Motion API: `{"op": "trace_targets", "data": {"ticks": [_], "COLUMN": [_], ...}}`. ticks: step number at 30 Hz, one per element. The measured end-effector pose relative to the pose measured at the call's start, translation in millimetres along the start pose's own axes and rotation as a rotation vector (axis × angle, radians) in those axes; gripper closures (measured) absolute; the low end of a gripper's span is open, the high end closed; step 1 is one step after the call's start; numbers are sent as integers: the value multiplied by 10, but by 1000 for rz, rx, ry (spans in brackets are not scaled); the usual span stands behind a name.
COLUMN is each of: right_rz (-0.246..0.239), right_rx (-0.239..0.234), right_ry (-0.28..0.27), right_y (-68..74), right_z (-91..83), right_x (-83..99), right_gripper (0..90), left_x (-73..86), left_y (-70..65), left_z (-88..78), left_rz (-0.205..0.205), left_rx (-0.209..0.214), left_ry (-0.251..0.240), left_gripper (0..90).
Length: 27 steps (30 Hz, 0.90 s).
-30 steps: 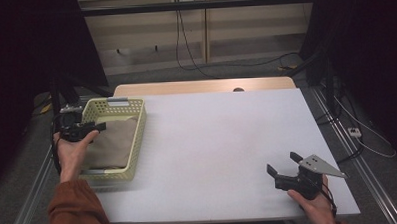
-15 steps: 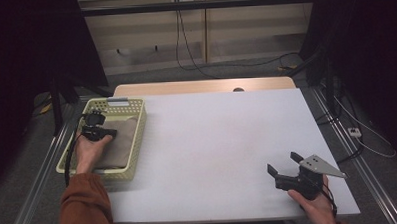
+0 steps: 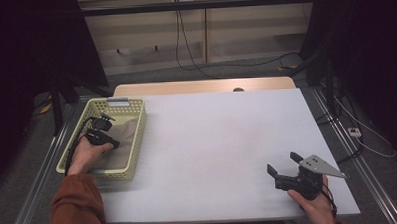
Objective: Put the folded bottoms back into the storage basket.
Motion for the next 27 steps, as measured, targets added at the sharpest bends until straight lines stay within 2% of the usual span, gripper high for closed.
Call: {"op": "trace_targets", "data": {"ticks": [1,4,5,8,10,11,12,14,15,16,19,21,22,24,27], "right_rz": [0,1,1,3,4,4,3,4,4,2,6,6,6,7,7], "right_rx": [1,1,2,5,5,5,6,4,4,4,5,4,3,1,-1], "right_ry": [0,2,3,2,1,3,4,2,2,3,5,6,6,5,6], "right_y": [0,1,0,-9,-15,-18,-18,-11,-8,-9,-16,-18,-16,-6,-3], "right_z": [1,3,5,9,9,10,11,9,7,7,15,20,21,25,27], "right_x": [0,3,3,3,2,5,6,3,3,4,8,12,11,10,11], "right_gripper": [59,59,59,59,59,59,59,59,59,59,59,59,59,59,58], "left_x": [6,55,50,-4,-85,-110,-146,-162,-160,-160,-171,-189,-203,-221,-273], "left_y": [-13,-58,-56,23,131,180,267,381,431,462,496,504,501,492,487], "left_z": [-2,-46,-64,-98,-123,-123,-113,-82,-54,-10,80,102,110,122,153], "left_rz": [-12,3,-3,-27,-80,-93,-126,-174,-181,-192,-215,-196,-212,-199,-214], "left_rx": [12,87,99,60,18,-5,-52,-106,-139,-154,-154,-162,-166,-172,-168], "left_ry": [-3,17,17,-24,-95,-116,-146,-153,-144,-136,-129,-127,-127,-122,-156], "left_gripper": [900,900,900,900,882,882,875,875,878,883,891,893,896,899,900]}}
Point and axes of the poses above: each handheld gripper's, and its own axes: z roughly forward along the jaws, x roughly out of its underside, y roughly to its left, the point moved 10 cm from there along z, roughly forward along the jaws, and after that the axes turned 12 degrees about -x, right-handed, at the moved point
